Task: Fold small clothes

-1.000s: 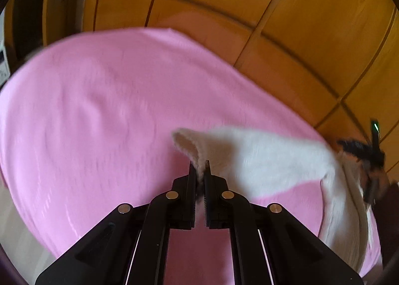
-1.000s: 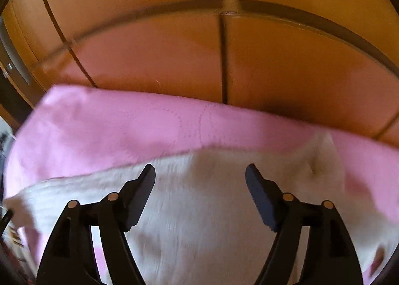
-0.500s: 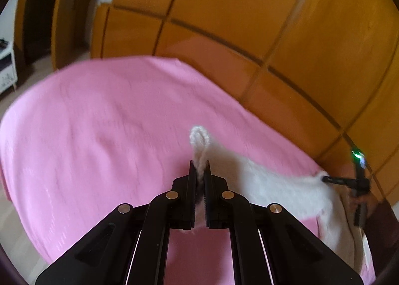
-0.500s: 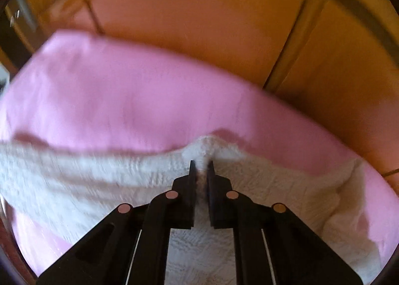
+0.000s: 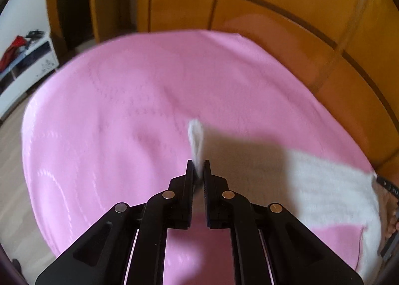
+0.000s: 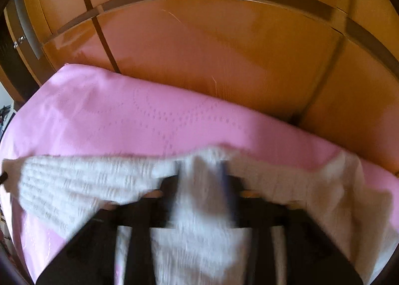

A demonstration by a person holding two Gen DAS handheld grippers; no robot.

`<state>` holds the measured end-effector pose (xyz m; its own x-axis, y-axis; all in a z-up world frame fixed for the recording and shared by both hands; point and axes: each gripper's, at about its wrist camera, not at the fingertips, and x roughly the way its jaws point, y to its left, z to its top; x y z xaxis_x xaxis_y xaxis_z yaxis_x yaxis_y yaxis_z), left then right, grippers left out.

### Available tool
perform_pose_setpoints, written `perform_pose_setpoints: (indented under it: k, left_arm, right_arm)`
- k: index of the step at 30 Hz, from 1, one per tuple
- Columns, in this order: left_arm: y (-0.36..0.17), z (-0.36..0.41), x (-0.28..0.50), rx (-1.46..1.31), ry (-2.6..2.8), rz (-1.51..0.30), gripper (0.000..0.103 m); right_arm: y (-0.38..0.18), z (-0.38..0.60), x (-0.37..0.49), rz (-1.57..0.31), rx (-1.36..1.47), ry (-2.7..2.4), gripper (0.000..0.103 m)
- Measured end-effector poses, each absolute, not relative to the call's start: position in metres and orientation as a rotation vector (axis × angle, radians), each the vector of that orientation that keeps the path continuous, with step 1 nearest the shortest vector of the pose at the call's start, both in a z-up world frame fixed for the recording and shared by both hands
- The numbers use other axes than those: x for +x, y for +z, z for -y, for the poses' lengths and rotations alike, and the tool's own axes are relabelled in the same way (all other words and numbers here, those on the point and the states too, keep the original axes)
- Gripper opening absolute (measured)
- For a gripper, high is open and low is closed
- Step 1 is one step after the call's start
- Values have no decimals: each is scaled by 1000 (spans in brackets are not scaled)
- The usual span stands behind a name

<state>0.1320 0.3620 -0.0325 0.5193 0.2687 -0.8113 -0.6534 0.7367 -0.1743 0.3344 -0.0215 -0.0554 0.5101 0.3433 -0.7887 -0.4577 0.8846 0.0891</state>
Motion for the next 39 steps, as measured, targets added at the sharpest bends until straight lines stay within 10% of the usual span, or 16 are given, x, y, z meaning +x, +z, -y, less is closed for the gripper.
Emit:
perform_pose_setpoints:
  k: [3, 19, 24, 27, 39]
  left_arm:
    - [-26, -336, 110, -568, 422, -804, 57]
    - [-73, -113, 24, -628, -419, -979, 60]
    - [-77, -95, 25, -602, -460, -1030, 16]
    - [-76, -85, 30, -525, -431, -1024, 7]
    - [-54, -93, -20, -432, -277, -1074, 4]
  right_arm:
    - [-48, 52, 301, -878, -89, 488, 74]
    - [-76, 413, 7, -986, 375, 80, 88]
    - [-98, 407, -48, -1028, 455, 149, 70]
    - [-96, 380, -54, -1035, 375, 196, 15]
    - [-89, 366, -57, -1037, 331, 248, 23]
